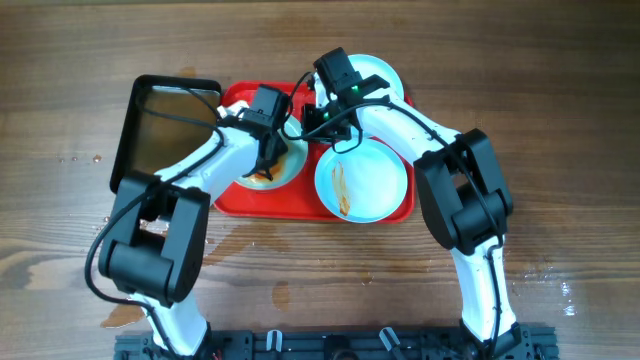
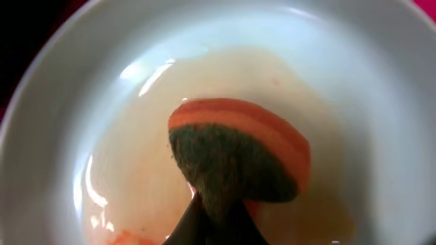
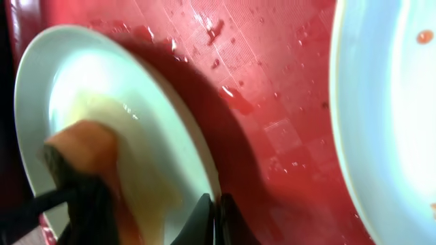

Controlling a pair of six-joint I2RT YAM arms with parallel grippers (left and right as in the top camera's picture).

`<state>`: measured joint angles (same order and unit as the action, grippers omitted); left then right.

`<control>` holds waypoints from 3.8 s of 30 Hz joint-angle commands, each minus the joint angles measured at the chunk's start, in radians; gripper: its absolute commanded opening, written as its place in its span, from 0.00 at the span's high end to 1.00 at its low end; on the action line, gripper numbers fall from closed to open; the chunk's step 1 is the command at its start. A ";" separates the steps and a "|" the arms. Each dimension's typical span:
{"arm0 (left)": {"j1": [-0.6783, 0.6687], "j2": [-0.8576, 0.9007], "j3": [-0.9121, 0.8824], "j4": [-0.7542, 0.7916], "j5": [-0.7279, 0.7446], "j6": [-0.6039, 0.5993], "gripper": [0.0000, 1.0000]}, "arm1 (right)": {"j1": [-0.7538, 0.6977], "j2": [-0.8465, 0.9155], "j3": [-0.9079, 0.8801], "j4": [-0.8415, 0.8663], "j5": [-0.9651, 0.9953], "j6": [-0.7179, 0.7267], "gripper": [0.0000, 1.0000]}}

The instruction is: Clean dirty plates on tray and stack at the side

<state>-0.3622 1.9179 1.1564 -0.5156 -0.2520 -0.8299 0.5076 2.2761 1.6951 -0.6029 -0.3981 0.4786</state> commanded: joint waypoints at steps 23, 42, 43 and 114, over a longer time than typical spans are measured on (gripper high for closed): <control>0.092 -0.233 -0.051 -0.108 0.039 0.043 0.96 | -0.027 0.025 0.012 0.057 -0.052 0.021 0.96; 0.050 -0.024 -0.133 0.217 0.001 -0.156 0.96 | -0.027 0.025 0.012 0.061 -0.051 0.021 0.96; 0.048 -0.024 -0.133 0.230 0.001 -0.140 0.96 | -0.027 0.025 0.012 0.061 -0.051 0.021 0.96; 0.411 -0.361 -0.124 0.025 0.296 0.486 0.96 | 0.043 0.068 -0.002 0.087 0.096 0.058 0.79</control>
<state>0.0219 1.5761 1.0351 -0.4938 0.0257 -0.4091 0.5255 2.3005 1.6951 -0.5152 -0.3588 0.5076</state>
